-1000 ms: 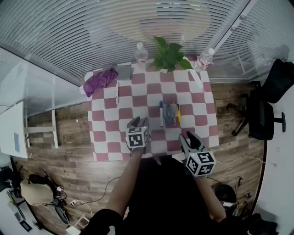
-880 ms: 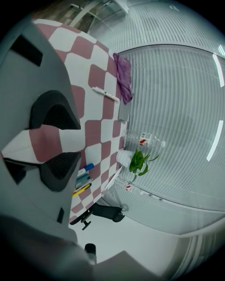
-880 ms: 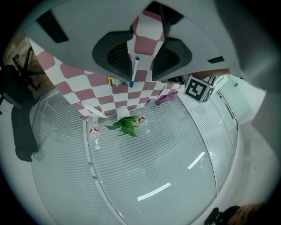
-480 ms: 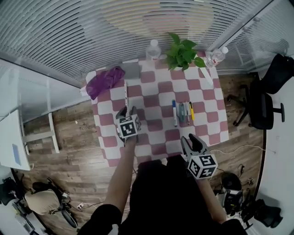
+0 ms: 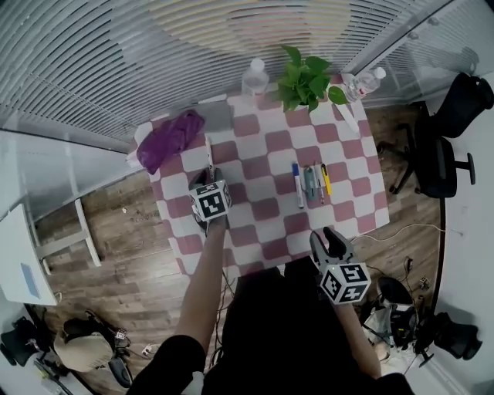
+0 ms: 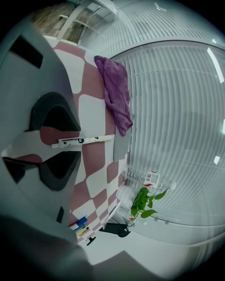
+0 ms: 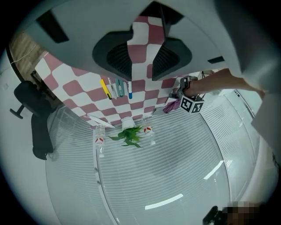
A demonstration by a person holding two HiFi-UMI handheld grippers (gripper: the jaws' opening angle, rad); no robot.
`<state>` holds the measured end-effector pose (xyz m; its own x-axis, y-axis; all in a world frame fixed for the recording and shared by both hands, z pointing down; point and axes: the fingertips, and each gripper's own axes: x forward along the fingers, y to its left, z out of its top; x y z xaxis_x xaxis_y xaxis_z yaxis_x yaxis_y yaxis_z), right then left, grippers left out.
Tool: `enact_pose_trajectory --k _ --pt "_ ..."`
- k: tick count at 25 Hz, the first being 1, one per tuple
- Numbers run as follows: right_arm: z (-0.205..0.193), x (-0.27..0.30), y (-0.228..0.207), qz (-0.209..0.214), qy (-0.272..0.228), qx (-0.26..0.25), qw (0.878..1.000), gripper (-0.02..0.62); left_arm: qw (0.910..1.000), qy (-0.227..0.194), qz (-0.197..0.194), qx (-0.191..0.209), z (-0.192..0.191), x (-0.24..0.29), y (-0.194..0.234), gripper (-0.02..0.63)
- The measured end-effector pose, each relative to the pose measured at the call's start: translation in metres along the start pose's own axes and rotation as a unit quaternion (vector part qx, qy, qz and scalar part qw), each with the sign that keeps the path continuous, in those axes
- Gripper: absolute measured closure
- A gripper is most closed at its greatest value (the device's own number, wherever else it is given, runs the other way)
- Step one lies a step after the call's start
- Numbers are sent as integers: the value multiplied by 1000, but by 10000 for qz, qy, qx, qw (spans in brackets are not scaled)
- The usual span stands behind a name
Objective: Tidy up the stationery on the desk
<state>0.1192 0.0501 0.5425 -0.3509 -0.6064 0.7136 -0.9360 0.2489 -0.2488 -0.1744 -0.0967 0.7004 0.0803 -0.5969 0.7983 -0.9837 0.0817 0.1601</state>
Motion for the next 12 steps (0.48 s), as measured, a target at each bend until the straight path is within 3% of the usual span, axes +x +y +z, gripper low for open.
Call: enact_pose_trajectory --k 8,12 --pt "4 -1 -1 -46 -27 19 10000 436 9999 100 128 16 -4 5 1 524" --pt "3 -2 -4 -16 -20 9 10000 436 9997 112 212 108 -4 4 1 528"
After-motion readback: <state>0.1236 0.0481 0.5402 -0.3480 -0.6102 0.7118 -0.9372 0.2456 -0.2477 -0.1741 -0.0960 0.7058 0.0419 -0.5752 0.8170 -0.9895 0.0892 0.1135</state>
